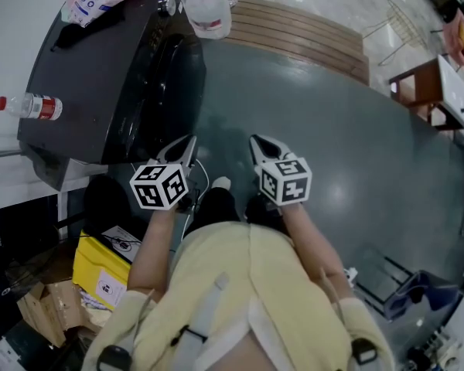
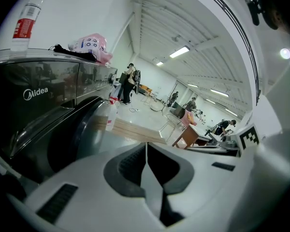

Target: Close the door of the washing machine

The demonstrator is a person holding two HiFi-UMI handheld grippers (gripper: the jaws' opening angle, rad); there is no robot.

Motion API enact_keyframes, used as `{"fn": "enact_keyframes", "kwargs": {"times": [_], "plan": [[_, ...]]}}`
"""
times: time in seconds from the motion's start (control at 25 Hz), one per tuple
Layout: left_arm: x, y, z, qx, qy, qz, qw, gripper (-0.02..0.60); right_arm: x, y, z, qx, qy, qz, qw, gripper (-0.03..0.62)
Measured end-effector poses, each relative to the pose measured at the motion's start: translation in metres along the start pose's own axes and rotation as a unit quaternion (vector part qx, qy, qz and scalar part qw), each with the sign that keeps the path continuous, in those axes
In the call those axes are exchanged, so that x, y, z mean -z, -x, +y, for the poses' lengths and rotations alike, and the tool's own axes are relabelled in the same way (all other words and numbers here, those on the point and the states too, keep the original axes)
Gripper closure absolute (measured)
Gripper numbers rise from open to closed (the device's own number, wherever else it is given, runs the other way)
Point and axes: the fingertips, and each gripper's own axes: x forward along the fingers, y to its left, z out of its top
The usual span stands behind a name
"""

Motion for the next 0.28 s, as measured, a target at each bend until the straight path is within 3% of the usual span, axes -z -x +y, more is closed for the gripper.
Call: {"fn": "enact_keyframes", "kwargs": {"times": [0.28], "plan": [[0.002,0.001,0.012,-0.024,-0.003,0.011,0.9997,0.568,-0.006,-0.001,0.001,-0.004,-0.002,-0.006,1.0,0.591]]}}
